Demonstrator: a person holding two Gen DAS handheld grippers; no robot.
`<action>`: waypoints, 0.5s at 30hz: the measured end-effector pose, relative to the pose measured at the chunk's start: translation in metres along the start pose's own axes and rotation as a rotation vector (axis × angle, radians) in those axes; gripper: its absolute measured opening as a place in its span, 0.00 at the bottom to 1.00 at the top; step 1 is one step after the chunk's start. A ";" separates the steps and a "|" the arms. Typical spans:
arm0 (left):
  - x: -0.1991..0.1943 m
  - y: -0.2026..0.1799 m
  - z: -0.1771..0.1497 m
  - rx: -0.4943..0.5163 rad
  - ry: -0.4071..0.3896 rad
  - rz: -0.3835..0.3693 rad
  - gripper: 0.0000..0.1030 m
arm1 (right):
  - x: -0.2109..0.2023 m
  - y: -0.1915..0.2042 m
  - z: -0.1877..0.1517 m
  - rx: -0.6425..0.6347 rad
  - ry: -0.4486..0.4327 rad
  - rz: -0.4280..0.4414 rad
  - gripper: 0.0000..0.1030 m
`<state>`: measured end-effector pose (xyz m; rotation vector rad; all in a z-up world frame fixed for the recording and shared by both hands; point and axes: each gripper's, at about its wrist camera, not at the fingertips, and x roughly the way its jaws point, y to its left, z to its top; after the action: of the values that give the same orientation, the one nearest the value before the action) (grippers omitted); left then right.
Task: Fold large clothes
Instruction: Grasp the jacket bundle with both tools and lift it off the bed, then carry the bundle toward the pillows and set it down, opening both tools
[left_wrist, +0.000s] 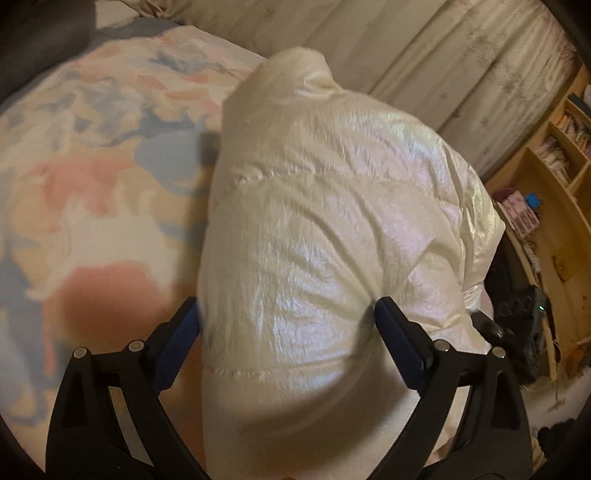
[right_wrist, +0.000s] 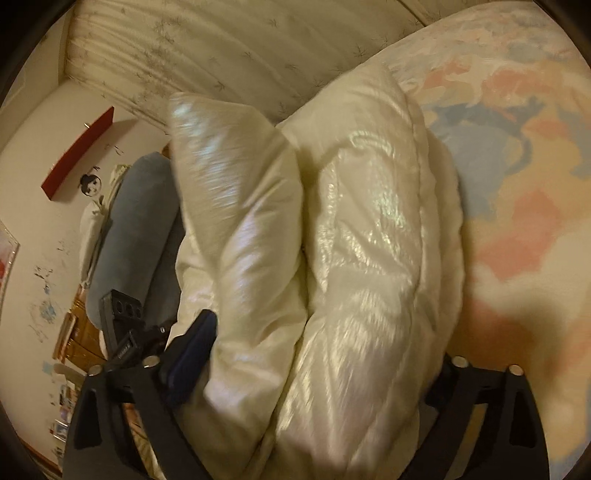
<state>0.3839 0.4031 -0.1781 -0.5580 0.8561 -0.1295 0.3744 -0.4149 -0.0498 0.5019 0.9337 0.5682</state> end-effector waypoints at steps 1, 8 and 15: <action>-0.004 -0.002 0.004 0.000 -0.013 0.018 0.90 | -0.021 -0.005 -0.003 -0.004 0.001 -0.013 0.98; -0.033 -0.044 0.004 0.074 -0.008 0.120 0.90 | -0.164 0.022 -0.022 -0.049 -0.017 -0.095 0.99; -0.080 -0.103 -0.020 0.108 -0.024 0.163 0.91 | -0.299 0.104 -0.044 -0.136 -0.042 -0.172 0.99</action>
<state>0.3279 0.3335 -0.0817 -0.3867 0.8620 -0.0201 0.1719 -0.5247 0.1724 0.3065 0.8823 0.4600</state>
